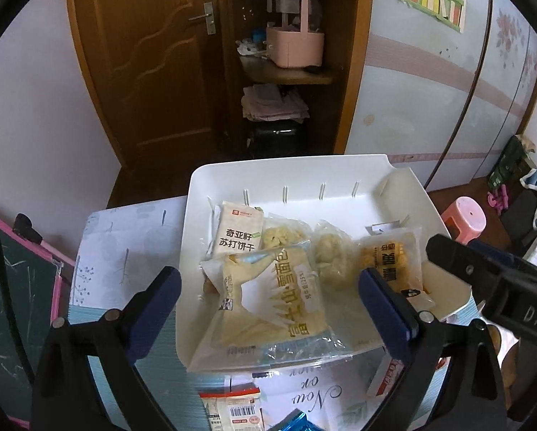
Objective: Organize snacks
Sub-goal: 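Lower both bags into the white tray and open both tools, then withdraw both tools from the tray back over the remaining snacks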
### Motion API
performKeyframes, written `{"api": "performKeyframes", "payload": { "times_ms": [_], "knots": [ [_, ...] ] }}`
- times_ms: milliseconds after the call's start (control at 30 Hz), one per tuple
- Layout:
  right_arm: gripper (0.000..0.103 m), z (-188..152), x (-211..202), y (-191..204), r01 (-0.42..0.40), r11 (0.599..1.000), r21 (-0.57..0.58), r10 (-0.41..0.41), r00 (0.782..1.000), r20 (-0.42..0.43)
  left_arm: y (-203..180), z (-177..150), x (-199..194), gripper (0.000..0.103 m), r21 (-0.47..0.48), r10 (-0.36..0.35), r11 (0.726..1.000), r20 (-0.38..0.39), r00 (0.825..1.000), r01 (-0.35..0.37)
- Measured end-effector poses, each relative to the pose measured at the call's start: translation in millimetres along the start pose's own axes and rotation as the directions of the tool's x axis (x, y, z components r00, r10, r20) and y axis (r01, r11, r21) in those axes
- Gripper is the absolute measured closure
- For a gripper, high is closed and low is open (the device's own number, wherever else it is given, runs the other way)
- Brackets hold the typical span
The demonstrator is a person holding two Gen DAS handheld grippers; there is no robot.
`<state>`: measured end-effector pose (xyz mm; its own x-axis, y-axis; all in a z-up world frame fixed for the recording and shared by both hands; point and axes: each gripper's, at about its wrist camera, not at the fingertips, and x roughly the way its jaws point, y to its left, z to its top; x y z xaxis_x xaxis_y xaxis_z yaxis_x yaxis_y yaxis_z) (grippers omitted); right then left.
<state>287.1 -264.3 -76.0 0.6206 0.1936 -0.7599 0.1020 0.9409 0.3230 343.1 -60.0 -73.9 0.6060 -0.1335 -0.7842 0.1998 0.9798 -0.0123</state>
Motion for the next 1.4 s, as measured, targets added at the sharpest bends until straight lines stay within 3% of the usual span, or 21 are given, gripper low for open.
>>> {"api": "performKeyframes", "payload": {
  "times_ms": [333, 633, 1033, 1400],
  "knots": [
    [0.017, -9, -29, 13, -0.011, 1.0, -0.025, 0.011, 1.0, 0.015, -4, -7, -37, 0.004, 0.028, 0.012, 1.0, 0.029, 1.0, -0.013],
    [0.017, -14, -86, 28, 0.002, 0.999, -0.051, 0.001, 0.998, 0.065, -9, -14, -104, 0.004, 0.053, 0.038, 0.998, 0.106, 0.994, -0.043],
    [0.017, -36, -182, 65, -0.023, 0.986, -0.168, 0.055, 0.98, 0.189, -3, -35, -202, 0.003, 0.08, 0.046, 0.995, 0.235, 0.971, -0.067],
    [0.017, -84, -208, 89, 0.025, 0.953, -0.301, 0.045, 0.973, 0.225, 15, -81, -243, 0.001, 0.071, 0.069, 0.993, 0.315, 0.947, -0.096]
  ]
}}
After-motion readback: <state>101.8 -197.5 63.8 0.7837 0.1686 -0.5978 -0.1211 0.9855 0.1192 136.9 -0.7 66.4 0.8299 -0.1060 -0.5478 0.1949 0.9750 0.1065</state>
